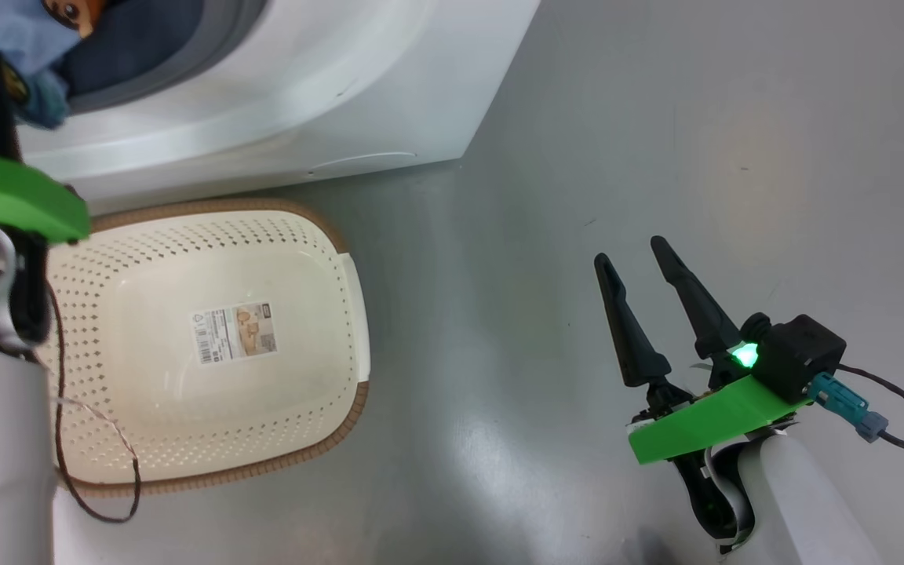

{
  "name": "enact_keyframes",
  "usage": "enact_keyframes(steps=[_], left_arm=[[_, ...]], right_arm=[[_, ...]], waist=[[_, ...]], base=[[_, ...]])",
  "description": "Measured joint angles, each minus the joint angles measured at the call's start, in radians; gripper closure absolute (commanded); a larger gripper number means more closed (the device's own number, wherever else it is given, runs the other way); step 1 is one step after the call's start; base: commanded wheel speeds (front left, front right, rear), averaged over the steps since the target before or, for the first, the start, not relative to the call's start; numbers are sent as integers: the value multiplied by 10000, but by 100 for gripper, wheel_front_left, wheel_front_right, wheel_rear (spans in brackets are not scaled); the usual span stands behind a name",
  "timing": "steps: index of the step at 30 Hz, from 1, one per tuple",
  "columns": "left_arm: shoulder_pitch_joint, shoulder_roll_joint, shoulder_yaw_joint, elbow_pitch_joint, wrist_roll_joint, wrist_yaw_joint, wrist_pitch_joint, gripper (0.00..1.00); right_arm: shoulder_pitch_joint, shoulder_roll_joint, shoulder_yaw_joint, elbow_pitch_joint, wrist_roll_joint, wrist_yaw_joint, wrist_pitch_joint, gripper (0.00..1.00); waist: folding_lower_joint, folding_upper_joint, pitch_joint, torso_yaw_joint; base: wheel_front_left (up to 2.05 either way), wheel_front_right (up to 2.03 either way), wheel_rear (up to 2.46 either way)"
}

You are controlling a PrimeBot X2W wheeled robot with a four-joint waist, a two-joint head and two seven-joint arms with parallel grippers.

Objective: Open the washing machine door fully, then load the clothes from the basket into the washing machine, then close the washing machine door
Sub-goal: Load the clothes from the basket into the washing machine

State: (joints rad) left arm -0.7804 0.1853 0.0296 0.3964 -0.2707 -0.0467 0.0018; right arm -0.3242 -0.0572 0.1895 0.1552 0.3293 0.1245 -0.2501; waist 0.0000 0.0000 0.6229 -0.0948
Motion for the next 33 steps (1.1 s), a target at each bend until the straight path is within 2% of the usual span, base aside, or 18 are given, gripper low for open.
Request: enact_keyframes(steps=[7,12,20,33], left_arm=[[-1127,215,-42,600,-8,173,1250,100],[-2150,320,-48,1298,-84,245,1565,100],[-3709,433,-167,2405,-140,151,1461,100],[-5513,949,-798,3423,36,-502,228,100]], right_arm=[[-4,0,40,-6,337,0,0,0],[-36,4,153,-21,380,0,0,0],[-96,4,293,-31,481,0,0,0],[-186,10,516,-161,575,0,0,0]], waist=[[0,0,173,-124],[0,0,391,-217],[0,0,707,-407],[0,0,1573,-789]], base=[[0,0,0],[0,0,0],[0,0,0],[0,0,0]])
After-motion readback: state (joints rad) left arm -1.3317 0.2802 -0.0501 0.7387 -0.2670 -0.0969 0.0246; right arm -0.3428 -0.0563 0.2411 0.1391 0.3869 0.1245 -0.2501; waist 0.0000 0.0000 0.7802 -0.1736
